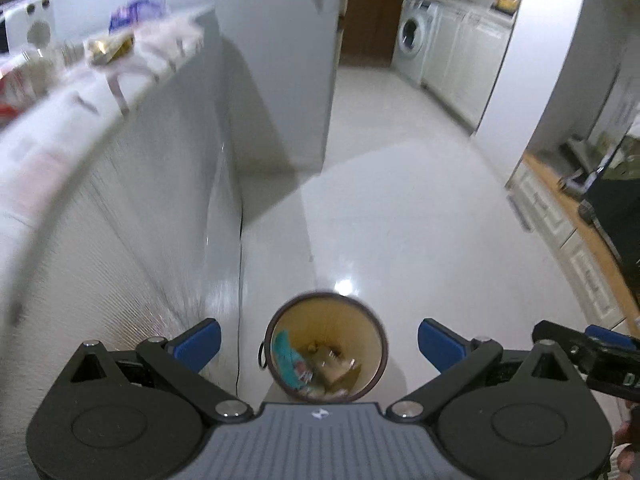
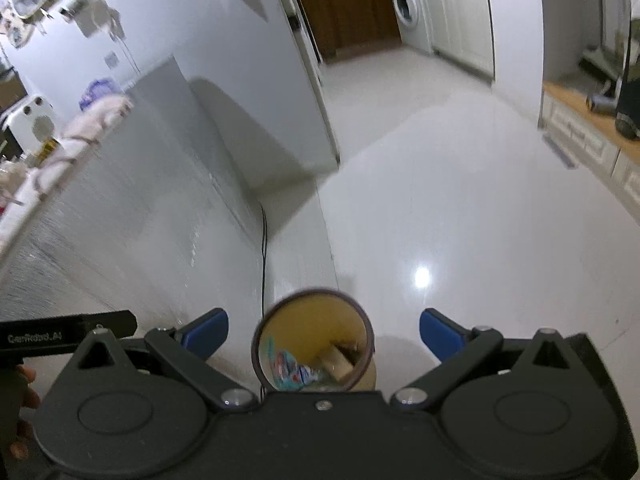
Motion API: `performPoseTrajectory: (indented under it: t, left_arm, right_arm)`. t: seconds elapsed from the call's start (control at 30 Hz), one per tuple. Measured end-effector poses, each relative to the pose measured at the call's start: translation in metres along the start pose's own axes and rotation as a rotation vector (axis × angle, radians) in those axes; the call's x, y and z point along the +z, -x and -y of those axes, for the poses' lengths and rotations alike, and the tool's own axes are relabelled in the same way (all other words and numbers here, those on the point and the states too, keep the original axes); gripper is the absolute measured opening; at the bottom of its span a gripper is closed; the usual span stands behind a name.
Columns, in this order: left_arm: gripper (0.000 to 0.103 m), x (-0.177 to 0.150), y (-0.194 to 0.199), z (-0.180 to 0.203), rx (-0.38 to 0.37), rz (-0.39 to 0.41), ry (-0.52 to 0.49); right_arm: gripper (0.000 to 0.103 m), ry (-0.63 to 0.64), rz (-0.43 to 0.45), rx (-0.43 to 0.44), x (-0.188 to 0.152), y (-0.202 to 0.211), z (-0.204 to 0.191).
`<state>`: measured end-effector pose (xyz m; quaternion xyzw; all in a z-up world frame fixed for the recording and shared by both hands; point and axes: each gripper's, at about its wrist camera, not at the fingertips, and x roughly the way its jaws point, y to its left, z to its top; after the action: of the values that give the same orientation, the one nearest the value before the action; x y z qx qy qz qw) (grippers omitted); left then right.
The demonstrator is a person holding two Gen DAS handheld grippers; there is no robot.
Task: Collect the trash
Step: 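Raise both tools from the bin and move back toward the bed, then grasp the clear plastic bottle with the left tool while the right tool grasps the gold wrapper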
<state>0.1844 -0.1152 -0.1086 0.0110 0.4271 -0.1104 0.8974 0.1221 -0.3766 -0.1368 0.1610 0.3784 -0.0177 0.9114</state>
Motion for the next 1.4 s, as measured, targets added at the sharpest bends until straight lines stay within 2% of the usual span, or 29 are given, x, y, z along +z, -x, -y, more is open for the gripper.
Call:
performPoseTrajectory:
  t: [0.3,0.4,0.57,0.83,1.13,1.27,1.4]
  left_arm:
    - [0.103,0.002,0.105,-0.012,-0.029,0.216,-0.019]
    - [0.103,0.001,0.137,-0.027,-0.015,0.28,-0.016]
    - [0.103,0.003,0.17,-0.059,0.022,0.353,-0.021]
    - [0.103,0.018,0.19,-0.134,0.134,0.391,-0.023]
    - [0.103,0.05,0.191,-0.218,0.196,0.413,-0.038]
    - [0.103,0.069,0.177,-0.253,0.173,0.399,-0.065]
    - [0.103,0.082,0.155,-0.287,0.07,0.376,-0.072]
  right_arm:
    - [0.103,0.058,0.167,0.023,0.012,0.076,-0.038]
    - [0.103,0.087,0.219,0.044,0.016,0.096,-0.055]
    - [0.103,0.131,0.268,0.084,0.019,0.113,-0.085]
    - [0.103,0.193,0.312,0.15,0.026,0.116,-0.142]
    - [0.103,0.24,0.299,0.172,0.03,0.092,-0.191]
    - [0.103,0.246,0.302,0.181,0.034,0.086,-0.205]
    - [0.103,0.262,0.313,0.191,0.041,0.082,-0.217]
